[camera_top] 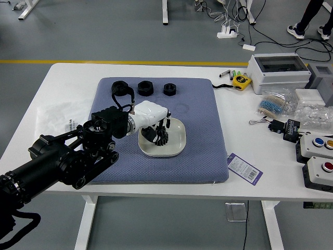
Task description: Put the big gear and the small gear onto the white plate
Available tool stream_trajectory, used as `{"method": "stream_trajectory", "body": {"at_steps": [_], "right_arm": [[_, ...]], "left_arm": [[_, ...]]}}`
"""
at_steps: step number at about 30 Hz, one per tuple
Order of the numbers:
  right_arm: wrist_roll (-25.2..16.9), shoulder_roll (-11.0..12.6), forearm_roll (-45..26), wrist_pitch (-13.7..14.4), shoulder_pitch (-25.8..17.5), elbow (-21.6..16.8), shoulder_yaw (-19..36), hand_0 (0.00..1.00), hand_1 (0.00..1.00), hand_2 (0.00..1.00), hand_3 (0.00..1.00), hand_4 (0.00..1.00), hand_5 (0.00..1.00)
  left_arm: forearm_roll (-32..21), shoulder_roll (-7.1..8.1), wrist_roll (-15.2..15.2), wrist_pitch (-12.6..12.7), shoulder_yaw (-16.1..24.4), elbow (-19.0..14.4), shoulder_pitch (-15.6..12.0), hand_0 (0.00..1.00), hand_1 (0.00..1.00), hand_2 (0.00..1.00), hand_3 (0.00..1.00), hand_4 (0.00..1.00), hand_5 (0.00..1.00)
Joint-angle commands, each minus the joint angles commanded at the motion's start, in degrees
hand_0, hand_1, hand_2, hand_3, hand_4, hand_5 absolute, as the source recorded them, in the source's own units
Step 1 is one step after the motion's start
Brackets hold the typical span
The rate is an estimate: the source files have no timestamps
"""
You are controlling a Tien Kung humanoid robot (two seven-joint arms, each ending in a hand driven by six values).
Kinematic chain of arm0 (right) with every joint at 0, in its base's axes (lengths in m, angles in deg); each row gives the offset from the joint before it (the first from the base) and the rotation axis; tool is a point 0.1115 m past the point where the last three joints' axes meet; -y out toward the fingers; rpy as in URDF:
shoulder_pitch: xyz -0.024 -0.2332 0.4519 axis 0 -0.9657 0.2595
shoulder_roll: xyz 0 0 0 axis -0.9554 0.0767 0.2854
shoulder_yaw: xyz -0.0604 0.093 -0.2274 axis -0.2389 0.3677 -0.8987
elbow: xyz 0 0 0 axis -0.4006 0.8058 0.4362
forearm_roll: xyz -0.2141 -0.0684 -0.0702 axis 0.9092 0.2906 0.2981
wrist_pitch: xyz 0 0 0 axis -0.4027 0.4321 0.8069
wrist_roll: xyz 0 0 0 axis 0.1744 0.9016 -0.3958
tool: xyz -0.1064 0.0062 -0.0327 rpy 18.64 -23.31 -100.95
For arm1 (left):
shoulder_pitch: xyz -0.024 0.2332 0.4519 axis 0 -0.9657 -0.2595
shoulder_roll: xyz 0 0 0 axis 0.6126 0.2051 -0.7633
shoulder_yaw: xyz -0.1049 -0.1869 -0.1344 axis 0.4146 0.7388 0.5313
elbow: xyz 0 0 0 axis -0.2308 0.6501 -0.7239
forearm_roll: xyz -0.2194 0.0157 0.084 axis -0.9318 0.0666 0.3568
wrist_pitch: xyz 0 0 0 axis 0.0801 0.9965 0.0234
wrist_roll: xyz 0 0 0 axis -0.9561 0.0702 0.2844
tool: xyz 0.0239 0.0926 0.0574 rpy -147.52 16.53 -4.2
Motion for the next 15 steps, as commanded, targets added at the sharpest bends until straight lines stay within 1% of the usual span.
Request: {"method": "stream_trajectory", "body": {"at_steps": [11, 15], "right_arm": [[0.0, 0.0, -0.1, 0.0, 0.0, 0.0, 0.0, 0.681, 0.658, 0.739, 0.589, 0.801, 0.72], [0.0, 0.0, -0.1, 0.0, 0.1, 0.0, -0.1, 0.681, 0.658, 0.739, 0.589, 0.801, 0.72]], "left_arm": [[-0.5, -0.29, -0.1, -0.4, -0.1, 0.3, -0.2, 0.394, 0.462, 0.502, 0.563, 0.658, 0.027], [-0.6, -0.53, -0.1, -0.4, -0.1, 1.0, -0.2, 0.402, 0.471, 0.511, 0.567, 0.662, 0.03]]}}
